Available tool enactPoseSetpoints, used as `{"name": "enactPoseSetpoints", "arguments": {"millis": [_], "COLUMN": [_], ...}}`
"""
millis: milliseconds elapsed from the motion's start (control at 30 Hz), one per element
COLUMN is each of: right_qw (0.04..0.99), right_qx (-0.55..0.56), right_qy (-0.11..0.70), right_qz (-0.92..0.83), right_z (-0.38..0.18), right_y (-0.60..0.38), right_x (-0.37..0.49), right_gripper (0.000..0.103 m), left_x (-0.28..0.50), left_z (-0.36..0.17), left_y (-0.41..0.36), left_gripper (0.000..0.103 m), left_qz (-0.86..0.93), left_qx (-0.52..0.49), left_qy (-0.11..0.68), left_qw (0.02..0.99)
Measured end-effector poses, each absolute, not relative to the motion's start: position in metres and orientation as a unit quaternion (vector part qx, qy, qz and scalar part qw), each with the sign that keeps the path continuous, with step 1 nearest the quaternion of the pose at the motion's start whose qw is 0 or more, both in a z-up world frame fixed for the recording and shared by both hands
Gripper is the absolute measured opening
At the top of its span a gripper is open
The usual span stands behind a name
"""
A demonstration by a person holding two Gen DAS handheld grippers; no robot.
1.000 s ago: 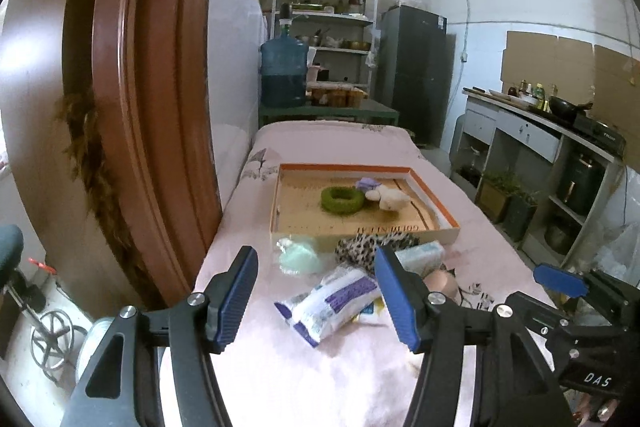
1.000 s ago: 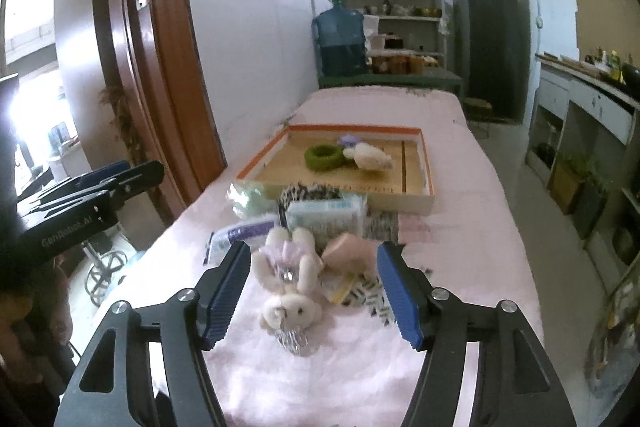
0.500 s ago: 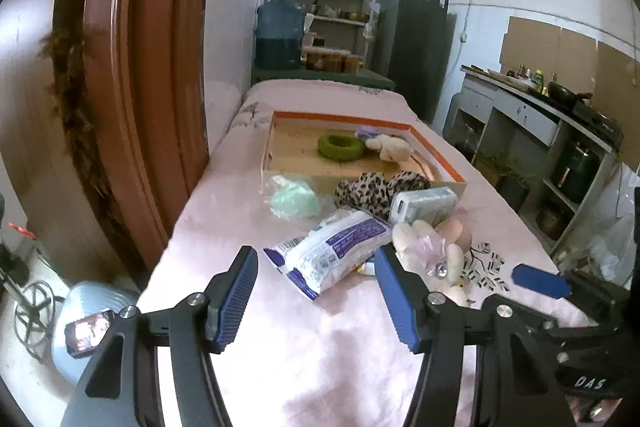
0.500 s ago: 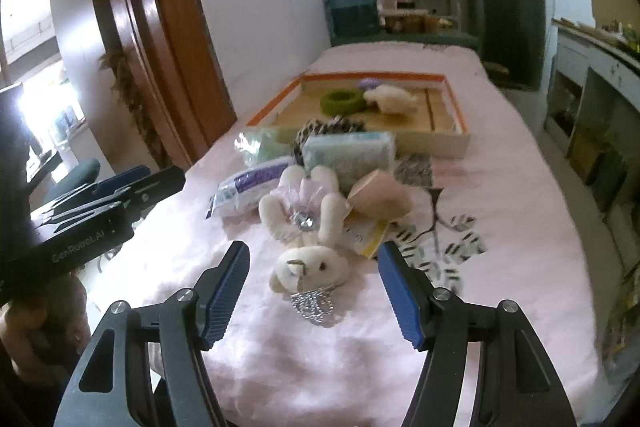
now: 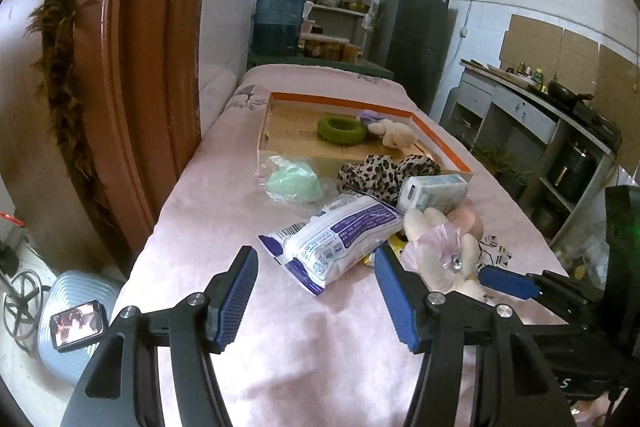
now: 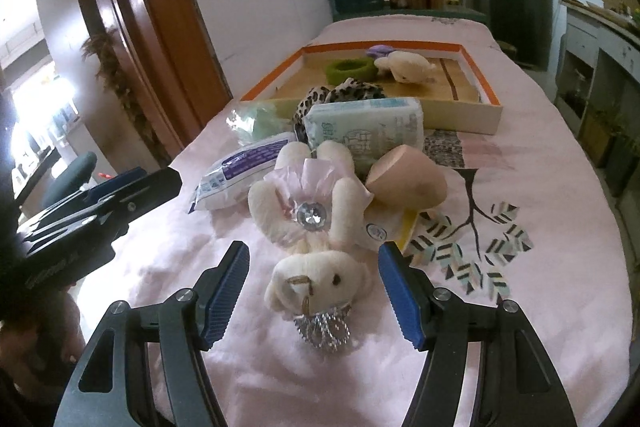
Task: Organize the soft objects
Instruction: 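Grasp the bagged mint soap with the left gripper while the right gripper grasps the pink-dressed bunny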
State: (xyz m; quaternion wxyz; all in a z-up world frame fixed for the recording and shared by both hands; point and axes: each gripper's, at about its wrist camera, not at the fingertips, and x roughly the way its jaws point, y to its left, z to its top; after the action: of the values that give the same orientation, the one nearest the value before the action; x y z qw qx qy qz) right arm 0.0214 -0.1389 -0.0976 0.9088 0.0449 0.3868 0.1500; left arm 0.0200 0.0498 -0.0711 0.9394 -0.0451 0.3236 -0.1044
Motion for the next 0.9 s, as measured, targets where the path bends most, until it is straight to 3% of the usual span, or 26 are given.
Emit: {"name": "enactPoseSetpoints", "arguments": {"millis": [333,400,433,900], "right_qw": [0.907,0.909,0.910,0.906], "right_qx": [0.036,0.032,0.031,0.038], "right_qy": [0.391,0.386,0.385,0.383], "right_qz": [0.150,0.151,0.151,0.174], "right_z": [-0.107,-0.107,-0.107,-0.111], "right_y": [-0.132,-0.130,-0.129,-0.132], "right_x": [0.036,0.037,0.037,0.041], "right_gripper": [0.068,0.061,0.051,0.050], "left_x": [0.063,0.077,0.086,0.172], "left_z": [-0.064,-0.062,-0.062,-0.100], "left_y": [0.061,0.061,0.061,0.048], "left_gripper": [0.061,0.061,0.061,0.055], "left_qz": [-0.116,-0.106,-0.102,-0.075], "left_qx": [-0.071,-0.077,-0.080,-0.096], "left_qy": [0.336,0.338,0.340,0.430], "left_qw": [0.932,0.932,0.932,0.895]}}
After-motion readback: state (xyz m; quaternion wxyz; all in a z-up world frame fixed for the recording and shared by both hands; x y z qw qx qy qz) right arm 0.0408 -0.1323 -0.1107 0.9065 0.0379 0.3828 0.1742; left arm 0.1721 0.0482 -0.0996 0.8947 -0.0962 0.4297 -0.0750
